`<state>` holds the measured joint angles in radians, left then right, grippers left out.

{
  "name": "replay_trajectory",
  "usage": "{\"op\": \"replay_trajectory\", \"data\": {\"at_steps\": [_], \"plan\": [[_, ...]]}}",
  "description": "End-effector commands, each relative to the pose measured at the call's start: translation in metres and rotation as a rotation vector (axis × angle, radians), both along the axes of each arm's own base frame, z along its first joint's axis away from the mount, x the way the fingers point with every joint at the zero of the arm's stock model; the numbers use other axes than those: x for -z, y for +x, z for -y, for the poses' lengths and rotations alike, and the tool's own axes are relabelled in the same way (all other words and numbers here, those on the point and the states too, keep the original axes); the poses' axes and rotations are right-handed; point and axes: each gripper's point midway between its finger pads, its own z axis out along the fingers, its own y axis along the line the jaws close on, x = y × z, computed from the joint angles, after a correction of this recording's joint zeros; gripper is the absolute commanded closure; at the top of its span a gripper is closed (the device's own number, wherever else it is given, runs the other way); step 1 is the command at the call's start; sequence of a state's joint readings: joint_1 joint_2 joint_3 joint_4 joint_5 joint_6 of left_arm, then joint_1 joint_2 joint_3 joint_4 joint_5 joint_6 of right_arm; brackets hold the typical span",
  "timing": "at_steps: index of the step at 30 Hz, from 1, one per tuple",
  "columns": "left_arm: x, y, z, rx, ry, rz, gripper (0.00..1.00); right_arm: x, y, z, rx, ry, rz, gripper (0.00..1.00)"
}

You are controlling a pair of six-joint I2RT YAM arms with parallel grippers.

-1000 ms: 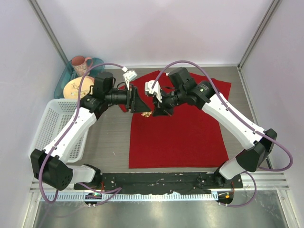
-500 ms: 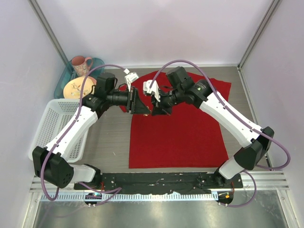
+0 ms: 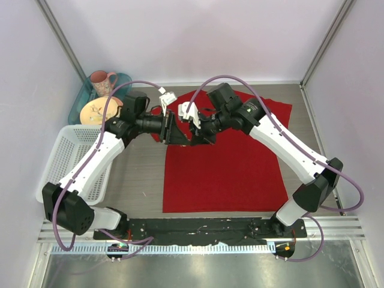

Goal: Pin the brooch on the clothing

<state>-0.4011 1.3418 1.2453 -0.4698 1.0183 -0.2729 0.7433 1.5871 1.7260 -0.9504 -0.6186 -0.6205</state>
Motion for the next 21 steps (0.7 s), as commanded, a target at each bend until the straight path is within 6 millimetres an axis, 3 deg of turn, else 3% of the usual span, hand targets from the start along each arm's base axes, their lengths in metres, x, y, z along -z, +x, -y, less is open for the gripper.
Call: {"op": "replay_trajectory", "data": {"at_steps": [1,10,21], "plan": [[-0.0116,-0.0049,-0.0003,0.047,-0.001,0.04,0.59,-0.0141,-0.0001,-0.001,-0.032,0.009,0.048,0.99],[-0.0133,-0.0037,-0.0004,0.055,0.008,0.05,0.53,-0.0099,-0.0056,0.0009,-0.062,-0.02,0.05,0.99],[-0.0113,-0.0044,-0.0002,0.054,0.007,0.035,0.58,-0.0107,-0.0064,0.0004,-0.063,-0.025,0.056,0.99]]}}
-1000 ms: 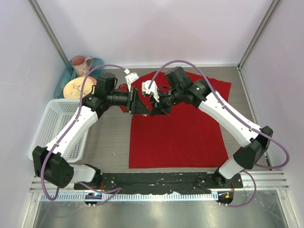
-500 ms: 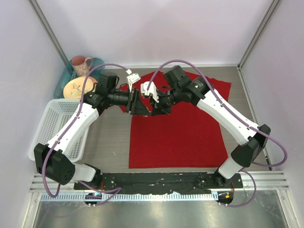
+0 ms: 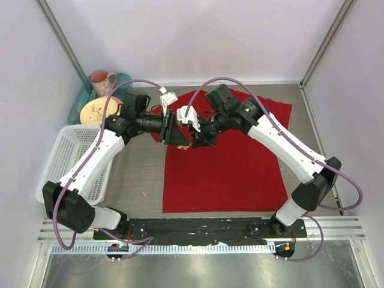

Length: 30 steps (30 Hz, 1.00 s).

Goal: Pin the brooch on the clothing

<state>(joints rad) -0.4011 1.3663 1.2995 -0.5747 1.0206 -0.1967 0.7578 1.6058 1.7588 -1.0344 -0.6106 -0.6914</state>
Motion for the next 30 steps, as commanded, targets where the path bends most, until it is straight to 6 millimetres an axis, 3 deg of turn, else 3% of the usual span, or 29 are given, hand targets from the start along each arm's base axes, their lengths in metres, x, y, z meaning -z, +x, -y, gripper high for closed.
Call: {"op": "replay_trajectory", "data": {"at_steps": [1,7,10,11,12,13,14,15,16,19,22,23,25,30], "plan": [[-0.012,-0.003,0.002,0.032,-0.026,0.028,0.58,-0.016,0.002,-0.004,-0.012,0.026,0.044,0.99],[-0.01,-0.004,0.002,0.026,-0.025,0.023,0.72,-0.018,0.002,-0.006,-0.012,0.027,0.051,0.99],[-0.01,-0.006,0.003,0.031,-0.044,-0.007,0.83,-0.018,0.007,-0.007,0.016,0.03,0.051,0.99],[-0.009,-0.005,0.004,0.021,-0.047,-0.023,0.94,-0.019,0.008,-0.007,0.025,0.033,0.054,0.99],[-0.009,0.001,0.003,0.003,-0.056,-0.025,0.99,-0.02,0.011,-0.008,0.043,0.037,0.055,0.93],[-0.008,0.004,0.002,-0.018,-0.064,-0.044,1.0,-0.02,0.016,-0.007,0.062,0.035,0.057,0.8],[-0.006,0.011,0.001,-0.056,-0.091,-0.096,1.0,-0.02,0.02,-0.005,0.082,0.041,0.05,0.74],[-0.005,0.022,-0.006,-0.1,-0.107,-0.112,1.0,-0.021,0.032,0.0,0.123,0.053,0.05,0.69],[-0.005,0.029,-0.01,-0.136,-0.121,-0.13,1.0,-0.022,0.037,0.003,0.152,0.063,0.029,0.52],[0.003,0.056,-0.029,-0.252,-0.128,-0.151,1.0,-0.021,0.068,0.018,0.27,0.078,0.006,0.3],[0.013,0.082,-0.048,-0.365,-0.127,-0.181,1.0,-0.006,0.107,0.036,0.396,0.055,0.002,0.25],[0.018,0.091,-0.052,-0.397,-0.126,-0.186,1.0,0.008,0.121,0.04,0.441,0.025,-0.009,0.25],[0.028,0.104,-0.064,-0.459,-0.124,-0.203,1.0,0.023,0.135,0.045,0.48,-0.006,-0.027,0.25],[0.056,0.133,-0.096,-0.617,-0.077,-0.251,1.0,0.068,0.164,0.028,0.512,-0.036,-0.055,0.29]]}}
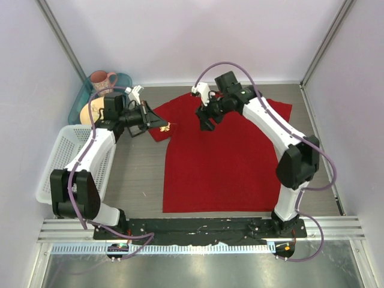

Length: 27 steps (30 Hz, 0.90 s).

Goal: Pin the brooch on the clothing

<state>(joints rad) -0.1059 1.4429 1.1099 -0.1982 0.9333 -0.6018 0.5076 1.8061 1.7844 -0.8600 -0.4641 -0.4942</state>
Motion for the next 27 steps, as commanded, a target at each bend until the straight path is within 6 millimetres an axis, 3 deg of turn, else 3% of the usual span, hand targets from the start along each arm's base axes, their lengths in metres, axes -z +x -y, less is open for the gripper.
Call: {"op": "replay_trajectory", "data": {"at_steps": [1,3,4,9,14,22,27], "plan": [[0.012,0.031,-0.027,-0.144,0.022,-0.009,1.0,0.016,0.028,-0.026,0.043,0.014,0.031,0.3],[0.019,0.038,-0.041,-0.194,0.035,-0.033,1.0,0.024,0.035,-0.039,0.042,0.014,0.047,0.32],[0.021,0.04,-0.044,-0.203,0.04,-0.034,1.0,0.041,0.038,-0.046,0.039,-0.006,0.03,0.33],[0.036,0.042,-0.062,-0.242,0.074,-0.085,1.0,0.087,0.033,-0.072,-0.003,-0.056,-0.009,0.34],[0.055,0.032,-0.063,-0.239,0.095,-0.12,1.0,0.127,0.044,-0.077,-0.001,-0.102,-0.025,0.36],[0.071,0.03,-0.065,-0.279,0.086,-0.176,1.0,0.163,0.062,-0.09,0.011,-0.108,-0.041,0.48],[0.074,0.031,-0.071,-0.294,0.103,-0.181,1.0,0.184,0.043,-0.081,-0.037,-0.147,-0.105,0.62]]}}
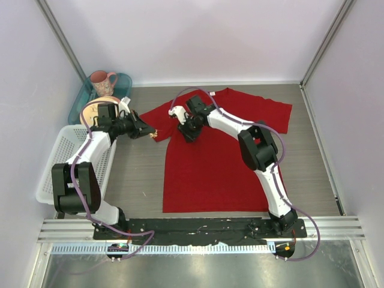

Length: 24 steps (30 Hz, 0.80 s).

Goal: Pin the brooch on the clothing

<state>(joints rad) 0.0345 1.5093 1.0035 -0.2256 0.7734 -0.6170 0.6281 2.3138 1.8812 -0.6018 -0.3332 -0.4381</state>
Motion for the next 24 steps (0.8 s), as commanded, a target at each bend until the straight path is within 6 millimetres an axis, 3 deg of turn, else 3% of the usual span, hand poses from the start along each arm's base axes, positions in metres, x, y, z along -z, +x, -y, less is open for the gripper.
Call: {"op": "replay_trajectory", "data": {"at_steps": [1,7,10,12,15,18,19,22,24], "plan": [[-0.003,0.005,-0.006,-0.015,0.016,0.025,1.0,0.001,-0.014,0.0,-0.045,0.005,-0.032,0.64],[0.008,0.0,-0.006,-0.012,0.019,-0.004,1.0,0.011,-0.092,0.019,-0.162,-0.032,-0.189,0.71],[0.015,-0.007,-0.004,-0.008,0.009,-0.031,1.0,0.013,-0.121,0.028,-0.206,-0.04,-0.239,0.72],[0.022,-0.013,-0.003,-0.007,-0.003,-0.058,1.0,0.0,-0.128,0.029,-0.226,-0.022,-0.241,0.72],[0.028,-0.02,0.0,0.004,-0.013,-0.082,1.0,-0.029,-0.118,0.023,-0.21,0.028,-0.197,0.69],[0.027,-0.022,0.006,0.022,-0.011,-0.076,1.0,-0.058,-0.084,0.012,-0.113,0.111,-0.161,0.65],[0.026,-0.022,0.008,0.032,-0.011,-0.069,1.0,-0.072,-0.064,0.01,-0.077,0.15,-0.122,0.65],[0.026,-0.019,0.01,0.031,-0.006,-0.058,1.0,-0.081,-0.032,0.009,0.043,0.189,-0.086,0.64],[0.031,-0.016,0.01,0.025,-0.008,-0.065,1.0,-0.074,-0.012,0.02,0.129,0.175,-0.073,0.64]]}}
